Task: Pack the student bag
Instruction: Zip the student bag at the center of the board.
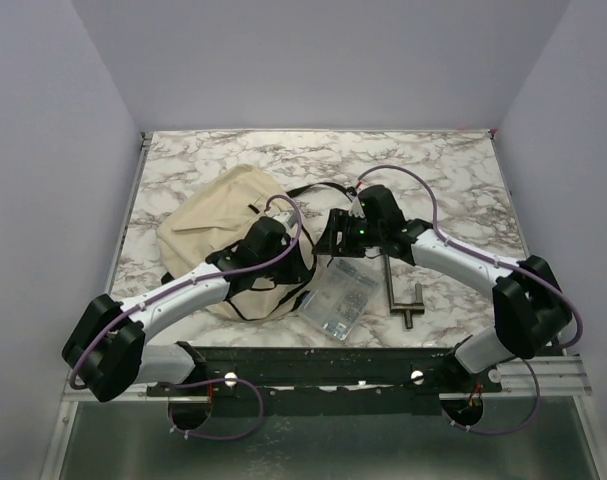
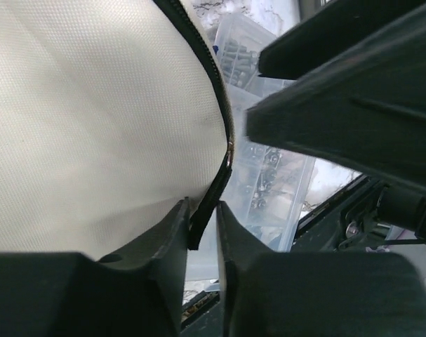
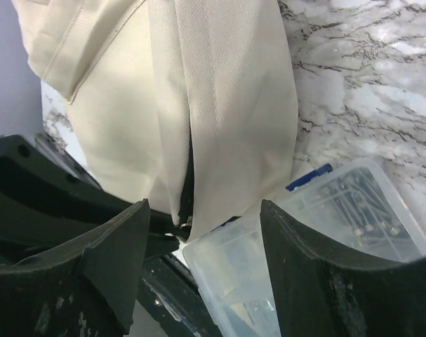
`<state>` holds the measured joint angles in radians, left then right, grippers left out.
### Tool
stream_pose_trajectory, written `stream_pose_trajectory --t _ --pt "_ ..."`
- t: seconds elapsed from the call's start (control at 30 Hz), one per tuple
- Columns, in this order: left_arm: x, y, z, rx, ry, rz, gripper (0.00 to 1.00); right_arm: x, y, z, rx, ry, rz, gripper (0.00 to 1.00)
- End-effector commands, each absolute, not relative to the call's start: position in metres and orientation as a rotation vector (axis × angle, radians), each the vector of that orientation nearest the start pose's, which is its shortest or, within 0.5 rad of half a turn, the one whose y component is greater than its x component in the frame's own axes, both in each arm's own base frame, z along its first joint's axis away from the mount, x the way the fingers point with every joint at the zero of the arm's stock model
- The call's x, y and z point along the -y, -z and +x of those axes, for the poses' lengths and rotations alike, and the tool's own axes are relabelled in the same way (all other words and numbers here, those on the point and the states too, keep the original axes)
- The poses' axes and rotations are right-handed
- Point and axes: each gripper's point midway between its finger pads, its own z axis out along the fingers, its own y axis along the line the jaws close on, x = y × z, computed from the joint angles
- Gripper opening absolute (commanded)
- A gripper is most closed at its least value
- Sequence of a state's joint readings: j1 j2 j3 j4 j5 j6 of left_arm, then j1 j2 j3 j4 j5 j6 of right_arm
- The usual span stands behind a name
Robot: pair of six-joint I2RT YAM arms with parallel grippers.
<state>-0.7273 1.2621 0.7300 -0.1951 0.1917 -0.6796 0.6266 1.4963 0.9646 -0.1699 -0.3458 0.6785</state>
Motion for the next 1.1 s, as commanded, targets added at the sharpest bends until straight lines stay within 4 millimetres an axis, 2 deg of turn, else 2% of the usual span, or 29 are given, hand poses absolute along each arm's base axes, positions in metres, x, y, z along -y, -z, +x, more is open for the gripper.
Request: stream_pose_trajectory --t 0.0,0.1,0.2,0.27,0.3,0.37,0.43,0.47,0.5,0.6,0.7,0.8,0.9,0.93,1.0,1.07 --pt "0.275 -0.116 0.225 -2.428 0.868 0.213 0.17 -0.313 -0.128 0.282 -2.436 -1.003 -0.221 0.69" --pt "0.276 -0.115 0.224 -2.430 0.870 0.240 0.00 -0.314 -0.119 0.286 -2.445 -0.969 -0.238 0.71" --pt "0.276 -0.115 0.221 -2.428 0.884 0.261 0.00 -0.324 -0.115 0.285 -2.443 -1.002 -0.254 0.69" --pt "0.276 -0.117 0.219 -2.424 0.892 0.276 0.00 -0.332 -0.111 0.283 -2.459 -1.012 -0.254 0.64" --pt "0.275 -0.117 0.218 -2.427 0.890 0.274 0.00 -0.333 -0.109 0.284 -2.469 -1.007 -0.240 0.58" --pt "0.269 -0.116 0.214 -2.454 0.863 0.257 0.00 -0.336 -0.107 0.286 -2.467 -1.017 -0.193 0.41" --pt "0.258 -0.111 0.210 -2.503 0.800 0.206 0.00 -0.334 -0.110 0.295 -2.441 -0.995 -0.117 0.19" --pt "0.252 -0.107 0.207 -2.522 0.775 0.180 0.00 -0.330 -0.111 0.304 -2.428 -0.964 -0.077 0.03" --pt "0.246 -0.104 0.201 -2.539 0.752 0.154 0.00 -0.324 -0.112 0.313 -2.417 -0.949 -0.041 0.00" --pt "0.224 -0.085 0.181 -2.598 0.685 0.104 0.00 -0.311 -0.117 0.342 -2.399 -1.041 0.045 0.00" --pt "0.200 -0.070 0.169 -2.602 0.602 0.076 0.00 -0.305 -0.128 0.372 -2.358 -1.134 0.023 0.00" --pt "0.194 -0.071 0.165 -2.569 0.612 0.074 0.00 -0.311 -0.124 0.393 -2.398 -1.121 -0.077 0.00" --pt "0.203 -0.087 0.177 -2.472 0.666 0.116 0.00 -0.318 -0.119 0.404 -2.492 -1.078 -0.170 0.00" --pt "0.207 -0.096 0.182 -2.436 0.681 0.137 0.00 -0.314 -0.116 0.404 -2.525 -1.027 -0.174 0.10" --pt "0.212 -0.114 0.198 -2.376 0.672 0.141 0.00 -0.302 -0.108 0.396 -2.559 -0.909 -0.139 0.44" --pt "0.220 -0.130 0.207 -2.341 0.679 0.165 0.00 -0.282 -0.113 0.382 -2.553 -0.749 -0.087 0.58"
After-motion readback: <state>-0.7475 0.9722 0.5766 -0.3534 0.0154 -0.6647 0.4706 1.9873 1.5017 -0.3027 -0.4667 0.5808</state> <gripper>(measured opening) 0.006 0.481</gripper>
